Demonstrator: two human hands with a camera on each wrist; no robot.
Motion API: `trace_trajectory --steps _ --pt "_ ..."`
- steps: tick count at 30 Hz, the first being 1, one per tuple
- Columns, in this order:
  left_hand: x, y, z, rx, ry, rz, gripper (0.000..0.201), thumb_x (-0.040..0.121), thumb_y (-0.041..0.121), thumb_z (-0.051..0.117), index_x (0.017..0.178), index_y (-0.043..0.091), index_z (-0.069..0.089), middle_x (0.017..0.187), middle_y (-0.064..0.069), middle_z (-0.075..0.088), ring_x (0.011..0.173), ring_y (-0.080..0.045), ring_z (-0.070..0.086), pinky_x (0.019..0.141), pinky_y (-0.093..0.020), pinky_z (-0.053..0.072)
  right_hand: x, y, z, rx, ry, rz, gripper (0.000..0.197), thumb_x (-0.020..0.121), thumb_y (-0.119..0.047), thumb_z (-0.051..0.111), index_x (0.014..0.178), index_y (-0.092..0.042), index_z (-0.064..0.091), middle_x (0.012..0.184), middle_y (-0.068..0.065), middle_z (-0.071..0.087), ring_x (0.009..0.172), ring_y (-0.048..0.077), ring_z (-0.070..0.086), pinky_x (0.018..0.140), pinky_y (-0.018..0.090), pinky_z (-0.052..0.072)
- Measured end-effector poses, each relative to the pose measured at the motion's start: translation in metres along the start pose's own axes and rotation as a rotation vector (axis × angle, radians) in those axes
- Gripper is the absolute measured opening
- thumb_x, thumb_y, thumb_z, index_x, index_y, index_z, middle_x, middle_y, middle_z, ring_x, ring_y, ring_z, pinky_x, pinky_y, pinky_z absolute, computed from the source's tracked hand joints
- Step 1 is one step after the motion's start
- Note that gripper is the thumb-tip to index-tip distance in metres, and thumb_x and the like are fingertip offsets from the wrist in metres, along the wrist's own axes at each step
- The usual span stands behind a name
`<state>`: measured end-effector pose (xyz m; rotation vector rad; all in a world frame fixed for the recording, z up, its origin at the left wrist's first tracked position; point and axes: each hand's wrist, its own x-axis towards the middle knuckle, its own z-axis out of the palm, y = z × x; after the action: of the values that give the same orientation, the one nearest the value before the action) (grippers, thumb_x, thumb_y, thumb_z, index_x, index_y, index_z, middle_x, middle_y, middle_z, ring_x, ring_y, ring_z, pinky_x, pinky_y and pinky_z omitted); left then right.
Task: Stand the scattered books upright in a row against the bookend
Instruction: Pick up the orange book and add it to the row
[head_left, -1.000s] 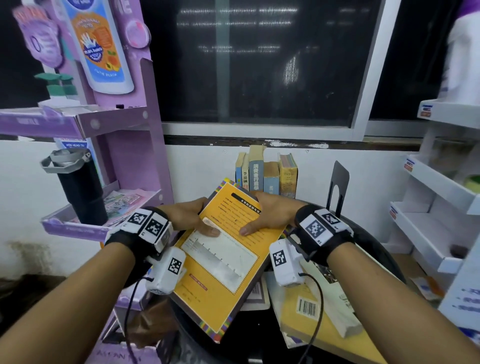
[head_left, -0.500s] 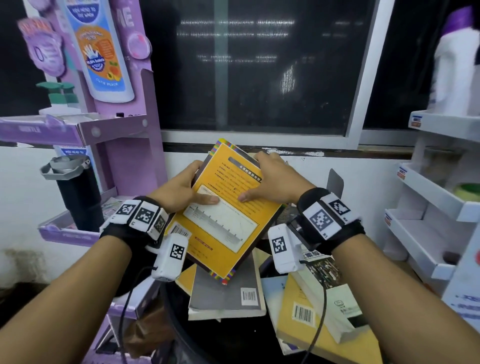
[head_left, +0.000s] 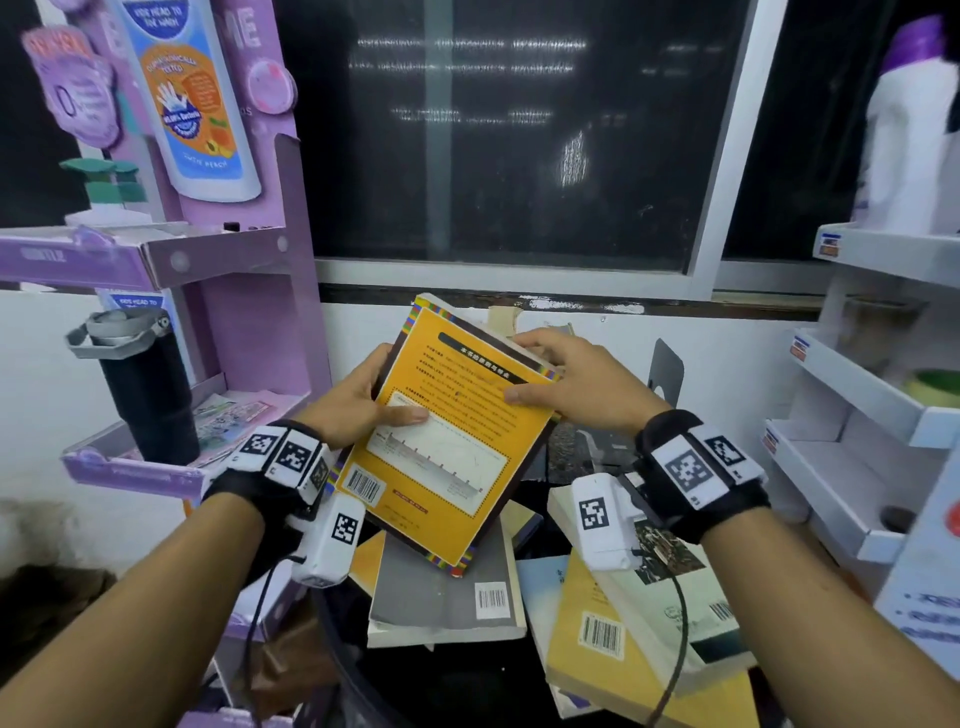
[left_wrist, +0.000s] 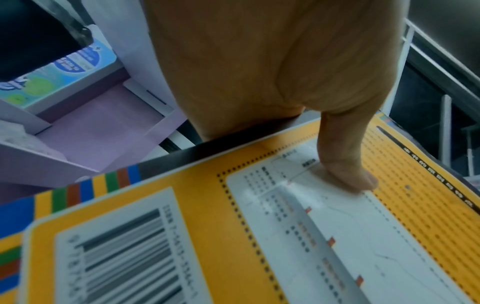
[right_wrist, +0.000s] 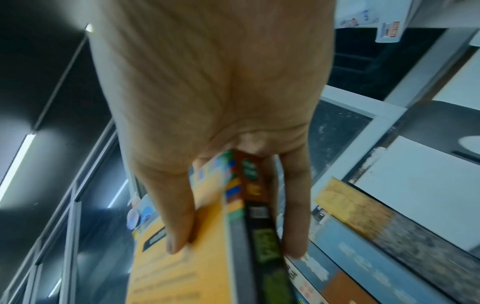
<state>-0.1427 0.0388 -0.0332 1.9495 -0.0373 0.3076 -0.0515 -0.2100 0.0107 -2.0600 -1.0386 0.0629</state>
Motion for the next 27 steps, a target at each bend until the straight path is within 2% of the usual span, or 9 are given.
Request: trace_trajectory --steps 2,3,7,10,12,15,19,22,27 --pt "-0.003 -0.006 -0.003 -0.095 0.04 -0.011 0.081 0.06 0.044 0.085 0.129 0.031 0.044 0.117 -0.001 0.068 0.104 -0.022 0.068 0.089 -0.046 0.053 -0.004 0.011 0.005 0.14 -0.007 0.006 0.049 0.085 -0.018 0.072 0.127 -0.032 0.051 0.112 -0.007 0.067 0.09 0.013 0.071 0.07 0.043 0.061" --pt "-0.005 -0.009 -0.004 -0.133 0.064 -0.016 0.09 0.053 0.053 0.086 0.13 0.03 0.045 0.119 -0.001 0.068 0.105 -0.023 0.067 0.089 -0.045 0.052 -0.006 0.016 0.009 0.2 -0.004 0.007 0.05 0.086 -0.015 0.071 0.128 -0.033 0.051 0.114 -0.003 0.066 0.091 0.015 0.071 0.068 0.046 0.061" --pt "-0.007 -0.02 -0.008 -0.179 0.132 -0.003 0.094 0.046 0.059 0.086 0.128 0.029 0.05 0.117 -0.002 0.069 0.103 -0.024 0.068 0.088 -0.043 0.051 -0.004 0.024 0.032 0.329 0.068 -0.014 0.054 0.086 -0.016 0.071 0.133 -0.032 0.049 0.115 0.002 0.066 0.102 0.02 0.068 0.068 0.048 0.061" --pt "-0.008 -0.024 -0.01 -0.177 0.155 0.002 0.076 0.06 0.048 0.082 0.126 0.024 0.052 0.114 -0.002 0.07 0.101 -0.024 0.069 0.088 -0.044 0.052 0.001 0.021 0.044 0.344 0.131 -0.029 0.057 0.082 -0.017 0.075 0.131 -0.027 0.049 0.113 -0.004 0.064 0.105 0.018 0.066 0.076 0.048 0.06" --pt "-0.009 -0.026 -0.011 -0.179 0.187 0.005 0.054 0.073 0.03 0.072 0.123 0.019 0.054 0.112 -0.003 0.071 0.1 -0.024 0.069 0.091 -0.045 0.051 0.003 0.018 0.049 0.331 0.15 -0.045 0.056 0.079 -0.017 0.078 0.127 -0.026 0.05 0.112 -0.005 0.065 0.101 0.018 0.068 0.076 0.048 0.06" --pt "-0.012 -0.029 -0.011 -0.179 0.23 0.02 0.043 0.076 0.021 0.066 0.118 0.018 0.057 0.11 -0.005 0.071 0.099 -0.024 0.069 0.089 -0.042 0.052 0.002 0.011 0.049 0.311 0.129 -0.061 0.058 0.078 -0.016 0.08 0.125 -0.03 0.05 0.11 -0.008 0.064 0.099 0.017 0.068 0.073 0.044 0.061" --pt "-0.014 -0.03 -0.009 -0.184 0.253 0.038 0.032 0.085 0.01 0.061 0.116 0.015 0.057 0.102 0.0 0.074 0.092 -0.019 0.071 0.074 -0.028 0.057 -0.002 -0.001 0.045 0.277 0.091 -0.114 0.07 0.077 -0.013 0.08 0.136 -0.033 0.048 0.106 -0.019 0.056 0.099 0.013 0.068 0.078 0.034 0.06" --pt "-0.014 -0.03 -0.004 -0.196 0.229 0.025 0.027 0.089 0.01 0.058 0.115 0.016 0.058 0.1 0.0 0.075 0.088 -0.018 0.072 0.069 -0.024 0.058 -0.009 -0.005 0.042 0.328 0.078 -0.102 0.067 0.078 -0.011 0.079 0.134 -0.034 0.05 0.106 -0.02 0.057 0.094 0.015 0.071 0.068 0.037 0.062" --pt "-0.012 -0.025 0.004 -0.236 0.19 0.021 0.029 0.085 0.017 0.06 0.114 0.021 0.06 0.106 -0.003 0.073 0.093 -0.022 0.071 0.074 -0.028 0.058 -0.013 -0.007 0.034 0.26 0.115 -0.086 0.067 0.073 -0.018 0.083 0.132 -0.034 0.055 0.116 -0.008 0.066 0.096 0.013 0.07 0.085 0.039 0.058"
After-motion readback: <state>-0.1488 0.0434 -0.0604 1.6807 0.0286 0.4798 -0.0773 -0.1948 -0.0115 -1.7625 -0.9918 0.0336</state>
